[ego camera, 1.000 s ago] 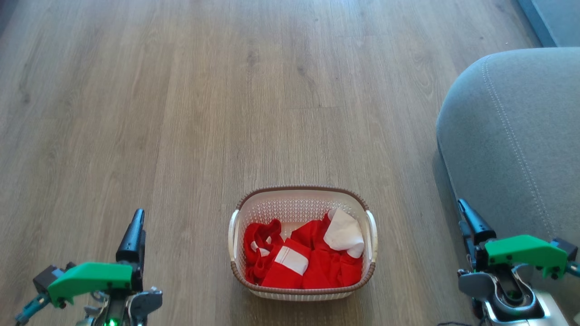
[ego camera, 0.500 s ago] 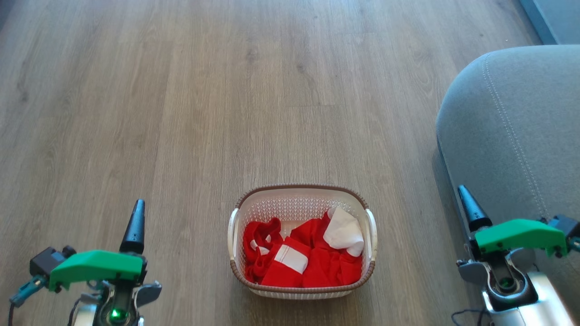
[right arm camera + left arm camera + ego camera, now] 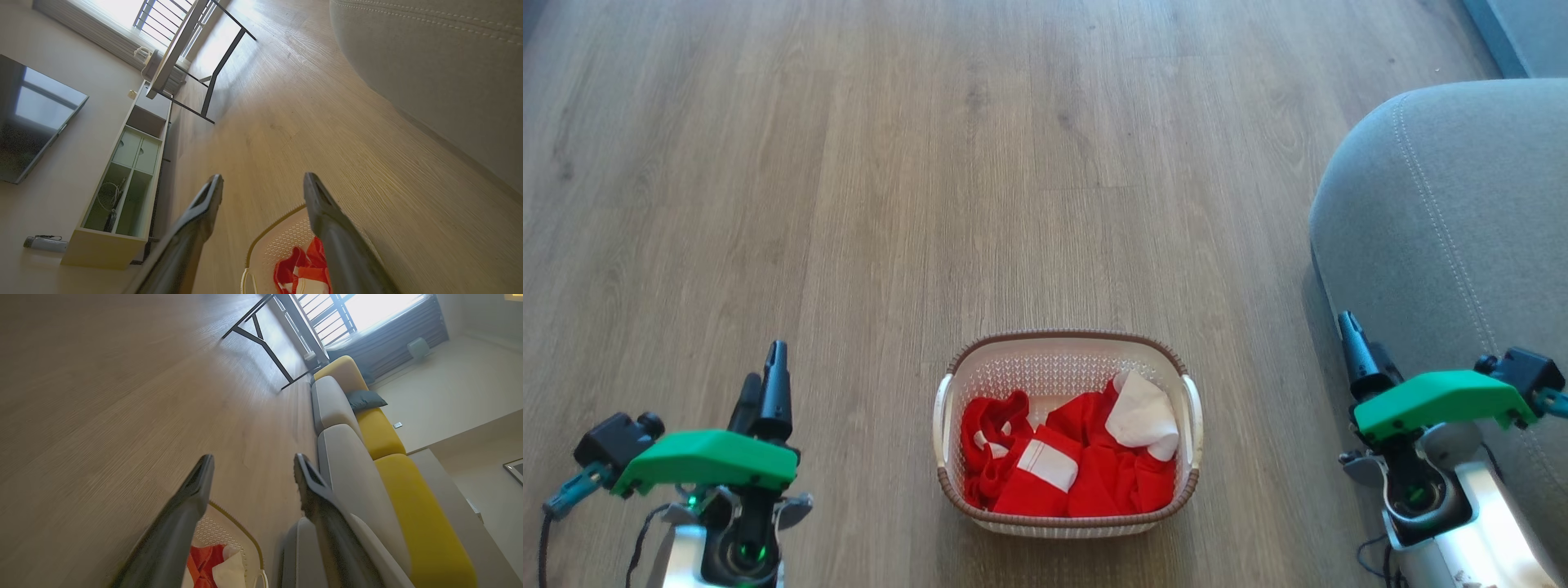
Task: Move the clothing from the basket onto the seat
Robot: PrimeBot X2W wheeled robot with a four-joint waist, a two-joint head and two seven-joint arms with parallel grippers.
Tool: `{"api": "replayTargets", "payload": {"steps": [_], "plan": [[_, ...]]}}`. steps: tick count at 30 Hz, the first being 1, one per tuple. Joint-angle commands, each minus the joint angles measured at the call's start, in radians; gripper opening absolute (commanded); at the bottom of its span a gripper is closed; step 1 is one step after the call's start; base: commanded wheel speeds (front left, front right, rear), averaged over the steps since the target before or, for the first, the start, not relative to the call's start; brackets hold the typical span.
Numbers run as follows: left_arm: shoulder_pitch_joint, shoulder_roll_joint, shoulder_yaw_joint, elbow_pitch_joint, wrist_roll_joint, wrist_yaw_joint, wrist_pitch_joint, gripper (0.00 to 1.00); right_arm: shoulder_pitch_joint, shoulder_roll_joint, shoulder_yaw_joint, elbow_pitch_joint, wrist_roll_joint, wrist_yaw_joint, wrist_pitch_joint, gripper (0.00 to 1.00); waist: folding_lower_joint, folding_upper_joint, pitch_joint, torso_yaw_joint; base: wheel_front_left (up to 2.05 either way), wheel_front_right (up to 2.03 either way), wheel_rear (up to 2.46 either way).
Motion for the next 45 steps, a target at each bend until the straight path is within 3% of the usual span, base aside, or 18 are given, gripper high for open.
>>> {"api": "replayTargets", "payload": {"steps": [1, 45], "plan": [[-0.070, 0.015, 0.012, -0.027, 0.033, -0.004, -0.013, 1.00, -0.064, -0.025, 0.016, -0.024, -0.030, 0.003, -0.014, 1.00, 0.0000, 0.0000, 0.000, 0.000, 0.00, 0.00, 0.00], [-0.195, 0.021, -0.002, 0.042, 0.609, -0.006, -0.141, 1.00, -0.224, -0.088, 0.156, 0.065, -0.506, 0.006, -0.140, 1.00, 0.0000, 0.0000, 0.021, -0.001, 0.00, 0.00, 0.00]]}}
